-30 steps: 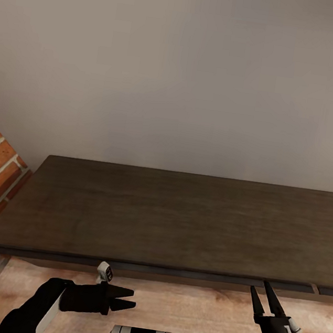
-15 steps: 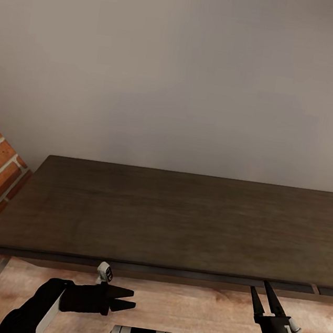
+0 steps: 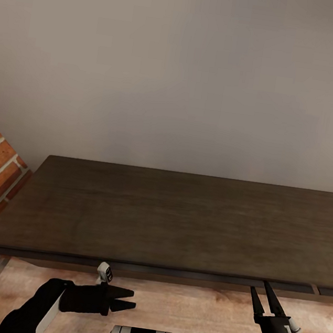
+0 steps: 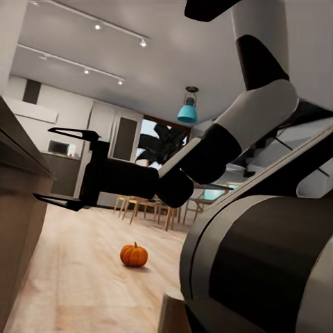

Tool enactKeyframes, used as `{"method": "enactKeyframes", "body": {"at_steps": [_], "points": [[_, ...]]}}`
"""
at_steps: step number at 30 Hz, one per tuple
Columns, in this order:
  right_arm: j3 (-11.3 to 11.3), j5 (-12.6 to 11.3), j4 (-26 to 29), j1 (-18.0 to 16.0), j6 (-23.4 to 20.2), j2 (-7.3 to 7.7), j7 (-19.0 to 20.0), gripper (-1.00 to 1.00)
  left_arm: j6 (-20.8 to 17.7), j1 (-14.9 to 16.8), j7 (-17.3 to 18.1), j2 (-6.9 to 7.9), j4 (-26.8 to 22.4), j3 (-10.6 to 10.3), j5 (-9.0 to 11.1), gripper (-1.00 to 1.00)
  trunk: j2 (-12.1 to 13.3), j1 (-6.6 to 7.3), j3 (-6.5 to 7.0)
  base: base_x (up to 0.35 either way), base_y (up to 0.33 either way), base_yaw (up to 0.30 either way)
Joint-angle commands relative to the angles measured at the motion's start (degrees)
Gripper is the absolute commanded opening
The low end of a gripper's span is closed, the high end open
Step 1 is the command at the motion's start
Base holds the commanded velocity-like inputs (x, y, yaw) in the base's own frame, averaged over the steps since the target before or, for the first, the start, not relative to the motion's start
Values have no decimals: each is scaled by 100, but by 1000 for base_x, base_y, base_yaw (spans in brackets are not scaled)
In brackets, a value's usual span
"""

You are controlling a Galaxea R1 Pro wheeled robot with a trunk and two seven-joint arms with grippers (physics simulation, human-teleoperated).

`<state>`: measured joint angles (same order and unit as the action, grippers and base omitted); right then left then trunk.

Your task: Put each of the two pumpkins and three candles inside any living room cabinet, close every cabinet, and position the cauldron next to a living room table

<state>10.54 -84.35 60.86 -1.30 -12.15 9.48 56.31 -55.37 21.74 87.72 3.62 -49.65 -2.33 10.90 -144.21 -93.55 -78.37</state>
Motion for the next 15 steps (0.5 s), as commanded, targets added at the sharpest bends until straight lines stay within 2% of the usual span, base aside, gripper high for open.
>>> {"method": "enactKeyframes", "body": {"at_steps": [1,15], "points": [[-3,-56,-1,-2,-59,1,12,100,-70,216,14,7,7,-5,-45,100,-1,0,-3,38,0,0],[-6,-56,-4,-2,-59,19,12,100,-70,216,15,14,7,-4,-45,100,-1,0,-3,6,0,0]]}}
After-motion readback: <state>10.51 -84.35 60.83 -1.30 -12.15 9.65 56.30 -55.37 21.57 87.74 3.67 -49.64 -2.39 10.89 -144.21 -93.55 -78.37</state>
